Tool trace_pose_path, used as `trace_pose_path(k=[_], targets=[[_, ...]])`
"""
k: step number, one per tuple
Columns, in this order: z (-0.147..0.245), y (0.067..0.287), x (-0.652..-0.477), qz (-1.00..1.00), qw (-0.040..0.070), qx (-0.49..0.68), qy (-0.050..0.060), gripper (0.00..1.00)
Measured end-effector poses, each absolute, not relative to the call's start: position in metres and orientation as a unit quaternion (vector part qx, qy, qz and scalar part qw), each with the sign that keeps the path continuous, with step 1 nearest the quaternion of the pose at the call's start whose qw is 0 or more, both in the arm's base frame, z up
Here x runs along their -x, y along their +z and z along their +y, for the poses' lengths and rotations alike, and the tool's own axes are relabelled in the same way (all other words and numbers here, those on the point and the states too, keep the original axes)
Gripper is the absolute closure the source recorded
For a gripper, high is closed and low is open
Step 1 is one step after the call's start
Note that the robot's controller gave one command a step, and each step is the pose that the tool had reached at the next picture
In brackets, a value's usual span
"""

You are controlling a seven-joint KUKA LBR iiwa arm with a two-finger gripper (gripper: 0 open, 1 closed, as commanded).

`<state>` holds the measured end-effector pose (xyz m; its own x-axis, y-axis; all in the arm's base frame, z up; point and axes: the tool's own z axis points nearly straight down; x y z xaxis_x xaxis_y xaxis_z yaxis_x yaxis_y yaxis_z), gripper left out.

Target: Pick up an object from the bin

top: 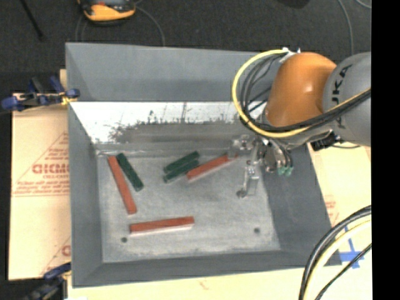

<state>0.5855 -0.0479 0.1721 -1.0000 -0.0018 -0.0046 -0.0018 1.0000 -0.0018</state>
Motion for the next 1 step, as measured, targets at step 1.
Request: trace_pose_path(k=[1], targets=[[-0.0479,0.1721,-0.5855,1.0,0.002,0.001,-0.001,0.0]])
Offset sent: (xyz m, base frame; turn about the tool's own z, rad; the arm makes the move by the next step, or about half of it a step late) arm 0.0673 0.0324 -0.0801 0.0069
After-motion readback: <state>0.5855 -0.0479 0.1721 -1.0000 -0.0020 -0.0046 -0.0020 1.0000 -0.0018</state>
